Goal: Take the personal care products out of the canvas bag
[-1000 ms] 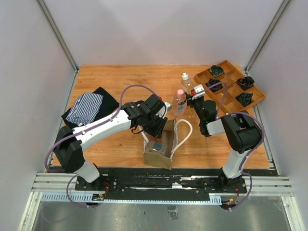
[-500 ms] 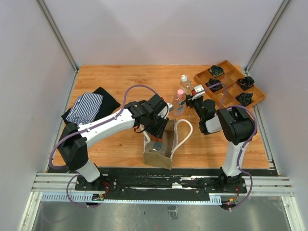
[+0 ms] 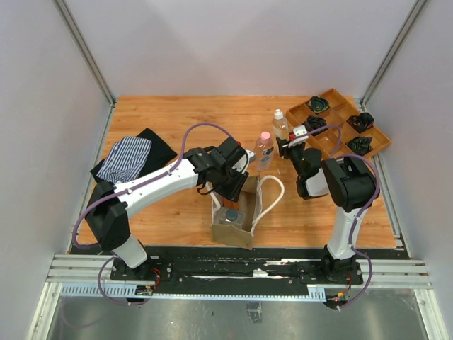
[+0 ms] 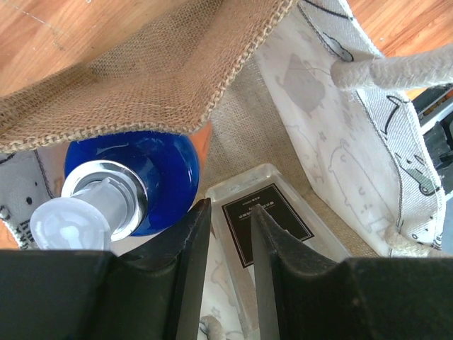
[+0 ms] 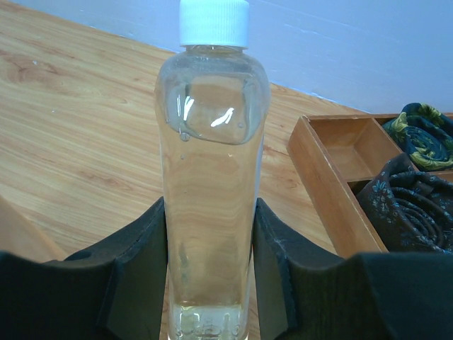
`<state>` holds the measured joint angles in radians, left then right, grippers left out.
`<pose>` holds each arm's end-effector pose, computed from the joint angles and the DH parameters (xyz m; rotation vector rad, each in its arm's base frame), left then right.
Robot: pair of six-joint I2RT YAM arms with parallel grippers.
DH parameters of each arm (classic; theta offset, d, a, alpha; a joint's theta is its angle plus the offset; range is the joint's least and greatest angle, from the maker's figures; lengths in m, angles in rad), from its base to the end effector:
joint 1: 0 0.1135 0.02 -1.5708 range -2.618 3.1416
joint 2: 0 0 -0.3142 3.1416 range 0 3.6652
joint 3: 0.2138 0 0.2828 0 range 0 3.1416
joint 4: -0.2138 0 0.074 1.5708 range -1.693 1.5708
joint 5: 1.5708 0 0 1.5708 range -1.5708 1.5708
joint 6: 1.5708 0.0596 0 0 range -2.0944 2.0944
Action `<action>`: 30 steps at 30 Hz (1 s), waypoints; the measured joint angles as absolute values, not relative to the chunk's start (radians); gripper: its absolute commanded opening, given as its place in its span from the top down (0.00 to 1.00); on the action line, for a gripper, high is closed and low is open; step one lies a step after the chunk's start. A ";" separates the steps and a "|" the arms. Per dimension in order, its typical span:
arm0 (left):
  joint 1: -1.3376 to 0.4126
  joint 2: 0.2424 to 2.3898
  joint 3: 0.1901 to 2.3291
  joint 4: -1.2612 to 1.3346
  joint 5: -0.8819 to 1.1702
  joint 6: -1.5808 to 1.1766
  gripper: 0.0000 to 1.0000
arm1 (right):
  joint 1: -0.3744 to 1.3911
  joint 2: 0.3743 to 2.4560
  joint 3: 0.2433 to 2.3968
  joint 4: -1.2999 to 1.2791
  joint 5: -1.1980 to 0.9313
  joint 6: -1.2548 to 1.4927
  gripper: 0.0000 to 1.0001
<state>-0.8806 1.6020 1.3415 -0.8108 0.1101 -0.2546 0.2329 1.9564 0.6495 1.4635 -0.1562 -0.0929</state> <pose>0.2344 -0.2942 0.2974 0.8787 2.5901 -0.5021 0.3865 0.1012 0.1742 -0.3571 1.3743 0.2261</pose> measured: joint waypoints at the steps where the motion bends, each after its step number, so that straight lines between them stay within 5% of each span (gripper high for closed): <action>1: -0.881 1.602 1.343 -0.813 0.108 -0.254 0.66 | 0.231 1.956 0.649 1.465 -0.155 -0.090 0.67; 30: -0.881 1.602 1.356 -0.836 0.072 -0.243 0.65 | 0.226 1.969 0.650 1.491 -0.161 -0.078 0.46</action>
